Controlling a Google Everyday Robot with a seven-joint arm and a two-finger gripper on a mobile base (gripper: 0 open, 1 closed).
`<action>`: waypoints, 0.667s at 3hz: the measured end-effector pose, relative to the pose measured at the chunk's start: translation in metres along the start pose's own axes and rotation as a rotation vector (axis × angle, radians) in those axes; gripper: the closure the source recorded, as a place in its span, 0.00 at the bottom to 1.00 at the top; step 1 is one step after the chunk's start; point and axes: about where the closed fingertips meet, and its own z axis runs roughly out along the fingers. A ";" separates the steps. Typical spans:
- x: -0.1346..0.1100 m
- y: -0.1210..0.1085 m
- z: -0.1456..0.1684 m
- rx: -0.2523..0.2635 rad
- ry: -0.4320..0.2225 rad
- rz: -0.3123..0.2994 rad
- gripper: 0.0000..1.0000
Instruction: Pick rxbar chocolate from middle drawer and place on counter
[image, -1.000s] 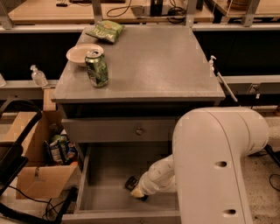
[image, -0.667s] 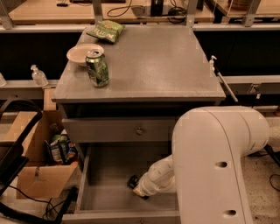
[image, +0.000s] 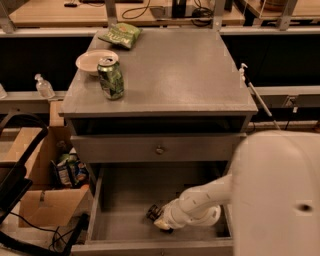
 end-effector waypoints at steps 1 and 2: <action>0.002 0.008 -0.065 -0.010 -0.071 -0.019 1.00; -0.011 -0.028 -0.150 0.048 -0.163 -0.020 1.00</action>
Offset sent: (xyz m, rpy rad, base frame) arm -0.0311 -0.1412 0.2483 0.2689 -0.0730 0.0056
